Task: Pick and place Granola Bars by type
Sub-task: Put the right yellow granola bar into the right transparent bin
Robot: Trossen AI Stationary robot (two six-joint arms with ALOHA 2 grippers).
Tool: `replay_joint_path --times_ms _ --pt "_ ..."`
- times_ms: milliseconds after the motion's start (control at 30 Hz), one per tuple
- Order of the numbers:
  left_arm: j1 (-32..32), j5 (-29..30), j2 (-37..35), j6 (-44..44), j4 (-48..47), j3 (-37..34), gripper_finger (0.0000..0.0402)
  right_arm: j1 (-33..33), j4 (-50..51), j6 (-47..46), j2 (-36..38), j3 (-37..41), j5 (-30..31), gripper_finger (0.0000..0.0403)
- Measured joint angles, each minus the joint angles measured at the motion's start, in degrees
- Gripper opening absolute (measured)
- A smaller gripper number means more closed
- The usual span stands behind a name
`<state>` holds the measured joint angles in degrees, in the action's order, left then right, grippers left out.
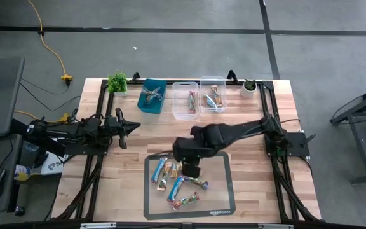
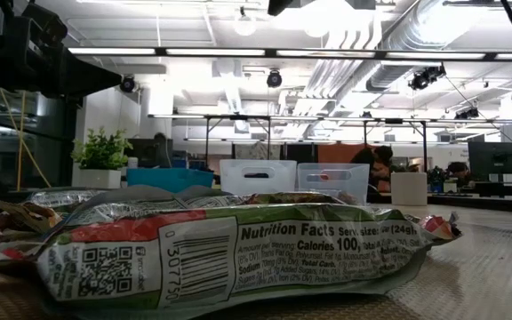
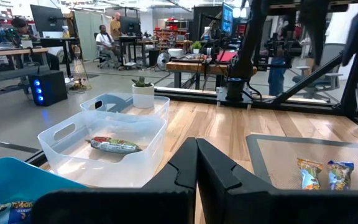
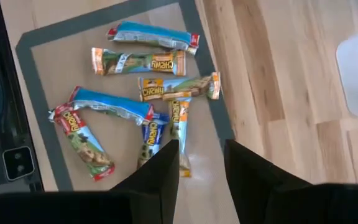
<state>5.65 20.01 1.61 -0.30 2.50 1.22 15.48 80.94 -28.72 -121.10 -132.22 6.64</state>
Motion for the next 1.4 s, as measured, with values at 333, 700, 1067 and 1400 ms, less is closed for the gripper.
replay_joint_path --times_ms 333,700,1067,1400 --pt "0.0 0.0 0.02 -0.02 0.0 0.01 0.0 5.12 -7.76 -8.03 -0.04 16.07 -3.04 0.0111" --pt "0.0 0.0 0.0 -0.02 0.0 0.0 0.0 4.57 -26.09 -7.49 0.48 34.31 -8.35 0.0111" --pt "0.0 0.0 0.01 -0.02 0.0 0.0 0.0 1.96 -35.4 -6.71 0.52 39.54 -11.73 0.0111" --pt "0.0 0.0 0.0 0.0 0.0 -0.01 0.0 -0.58 -37.95 -3.77 0.52 39.52 -15.86 0.0149"
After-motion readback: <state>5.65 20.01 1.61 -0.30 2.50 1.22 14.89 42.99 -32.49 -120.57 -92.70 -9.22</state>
